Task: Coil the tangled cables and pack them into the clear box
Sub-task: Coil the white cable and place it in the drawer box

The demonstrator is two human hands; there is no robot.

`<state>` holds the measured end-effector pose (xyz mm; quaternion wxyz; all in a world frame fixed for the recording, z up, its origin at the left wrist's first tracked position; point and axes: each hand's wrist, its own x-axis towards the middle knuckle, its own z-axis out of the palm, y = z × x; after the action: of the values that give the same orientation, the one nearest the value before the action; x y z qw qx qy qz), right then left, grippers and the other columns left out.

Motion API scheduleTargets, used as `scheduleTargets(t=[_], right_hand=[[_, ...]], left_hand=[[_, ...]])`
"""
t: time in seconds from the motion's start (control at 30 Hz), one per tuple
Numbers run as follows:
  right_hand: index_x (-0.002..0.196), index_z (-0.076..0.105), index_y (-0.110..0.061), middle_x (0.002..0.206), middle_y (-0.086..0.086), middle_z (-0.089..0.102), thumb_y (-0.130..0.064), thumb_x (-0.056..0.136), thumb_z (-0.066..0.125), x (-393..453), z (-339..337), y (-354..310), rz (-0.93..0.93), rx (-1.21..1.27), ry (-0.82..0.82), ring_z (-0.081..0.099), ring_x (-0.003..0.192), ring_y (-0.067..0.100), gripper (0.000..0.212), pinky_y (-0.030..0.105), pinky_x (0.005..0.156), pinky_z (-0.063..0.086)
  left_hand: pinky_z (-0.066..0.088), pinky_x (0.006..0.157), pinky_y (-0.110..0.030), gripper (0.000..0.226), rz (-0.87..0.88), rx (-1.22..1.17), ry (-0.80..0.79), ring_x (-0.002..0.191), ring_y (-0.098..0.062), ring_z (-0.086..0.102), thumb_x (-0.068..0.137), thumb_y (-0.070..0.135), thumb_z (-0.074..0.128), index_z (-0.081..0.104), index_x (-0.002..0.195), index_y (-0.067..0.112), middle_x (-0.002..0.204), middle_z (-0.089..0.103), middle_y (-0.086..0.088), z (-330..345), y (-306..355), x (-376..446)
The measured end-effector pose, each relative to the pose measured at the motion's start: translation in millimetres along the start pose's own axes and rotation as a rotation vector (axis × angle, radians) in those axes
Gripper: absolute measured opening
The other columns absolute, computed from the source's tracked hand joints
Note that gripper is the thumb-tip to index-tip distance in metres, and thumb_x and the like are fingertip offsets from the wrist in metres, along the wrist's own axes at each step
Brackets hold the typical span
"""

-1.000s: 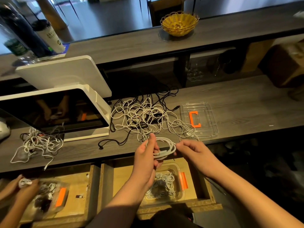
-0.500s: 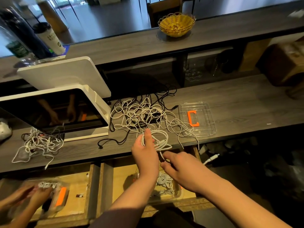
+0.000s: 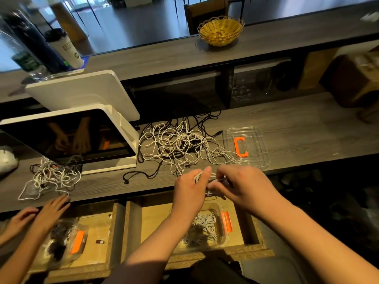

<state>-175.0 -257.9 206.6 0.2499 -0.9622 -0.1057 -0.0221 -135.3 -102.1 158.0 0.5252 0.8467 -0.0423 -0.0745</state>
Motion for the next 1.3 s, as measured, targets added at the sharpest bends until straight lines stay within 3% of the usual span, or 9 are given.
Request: scheduleTargets(t=[0.13, 0.27, 0.43, 0.57, 0.87, 0.97, 1.07, 1.17, 1.3], right_hand=[[0.089, 0.056, -0.027, 0.076, -0.018, 0.049, -0.065, 0.085, 0.05, 7, -6, 6, 0.041, -0.036, -0.023, 0.049, 0.072, 0.002, 0.039, 0.024, 0.067, 0.048], [0.088, 0.055, -0.028, 0.075, -0.018, 0.048, -0.061, 0.085, 0.056, 11, -10, 9, 0.053, -0.002, -0.007, 0.048, 0.073, 0.003, 0.034, 0.022, 0.063, 0.041], [0.086, 0.063, -0.022, 0.072, -0.015, 0.056, -0.063, 0.08, 0.053, 10, -3, 17, 0.095, 0.158, 0.071, 0.055, 0.071, 0.004, 0.042, 0.028, 0.063, 0.048], [0.087, 0.064, -0.026, 0.075, -0.013, 0.06, -0.049, 0.088, 0.058, 7, 3, 22, 0.098, 0.265, 0.13, 0.057, 0.073, 0.004, 0.024, 0.024, 0.062, 0.044], [0.085, 0.072, -0.007, 0.08, 0.013, 0.072, -0.031, 0.087, 0.064, 0, 21, 27, 0.303, 0.849, 0.058, 0.067, 0.073, 0.022, 0.025, 0.038, 0.069, 0.055], [0.08, 0.072, -0.018, 0.075, 0.007, 0.073, -0.006, 0.091, 0.065, -5, 41, 21, 0.375, 0.874, 0.059, 0.065, 0.068, 0.023, 0.017, 0.034, 0.068, 0.051], [0.083, 0.069, -0.023, 0.061, -0.017, 0.068, 0.002, 0.094, 0.057, -8, 47, 11, 0.389, 0.818, -0.012, 0.06, 0.055, -0.004, 0.03, 0.008, 0.056, 0.042], [0.078, 0.067, -0.016, 0.054, -0.015, 0.059, -0.01, 0.099, 0.054, -9, 48, -2, 0.375, 0.818, -0.088, 0.05, 0.047, -0.004, 0.025, 0.01, 0.05, 0.036], [0.067, 0.063, -0.02, 0.055, -0.003, 0.047, -0.024, 0.1, 0.051, -12, 52, -9, 0.358, 0.726, -0.14, 0.041, 0.051, 0.01, 0.036, 0.03, 0.055, 0.033]], left_hand=[[0.033, 0.054, -0.035, 0.041, -0.058, -0.043, -0.17, 0.049, -0.015, 0.042, 0.102, 0.038, 0.051, 0.07, 0.072, 0.019, 0.047, 0.048, 0.007, -7, 8, -4], [0.028, 0.045, -0.028, 0.038, -0.056, -0.107, -0.265, 0.042, -0.017, 0.039, 0.104, 0.037, 0.046, 0.067, 0.075, 0.024, 0.058, 0.042, -0.012, -13, 14, -2], [0.025, 0.041, -0.023, 0.039, -0.078, -0.177, -0.352, 0.049, -0.022, 0.035, 0.104, 0.047, 0.042, 0.073, 0.081, 0.044, 0.067, 0.044, -0.013, -15, 15, -4], [0.025, 0.039, -0.022, 0.053, -0.117, -0.227, -0.456, 0.045, -0.017, 0.029, 0.098, 0.056, 0.039, 0.064, 0.098, 0.01, 0.07, 0.042, -0.013, -17, 16, -6], [0.025, 0.034, -0.017, 0.056, -0.228, -0.435, -0.6, 0.028, -0.008, 0.031, 0.094, 0.058, 0.037, 0.052, 0.069, 0.01, 0.038, 0.038, 0.002, -19, 27, -15], [0.023, 0.032, -0.016, 0.058, -0.234, -0.462, -0.483, 0.028, -0.008, 0.031, 0.1, 0.053, 0.037, 0.053, 0.067, 0.008, 0.039, 0.037, 0.0, -15, 24, -18], [0.025, 0.034, -0.018, 0.055, -0.22, -0.445, -0.242, 0.034, -0.01, 0.035, 0.101, 0.05, 0.041, 0.058, 0.072, 0.007, 0.05, 0.044, -0.004, -8, 20, -16], [0.029, 0.038, -0.018, 0.055, -0.16, -0.285, -0.005, 0.037, -0.008, 0.042, 0.104, 0.044, 0.042, 0.055, 0.061, 0.012, 0.047, 0.049, 0.002, -3, 15, -15], [0.024, 0.045, -0.026, 0.058, -0.036, -0.106, 0.209, 0.042, -0.007, 0.031, 0.105, 0.039, 0.043, 0.039, 0.052, 0.018, 0.043, 0.034, 0.009, 0, 11, -12]])
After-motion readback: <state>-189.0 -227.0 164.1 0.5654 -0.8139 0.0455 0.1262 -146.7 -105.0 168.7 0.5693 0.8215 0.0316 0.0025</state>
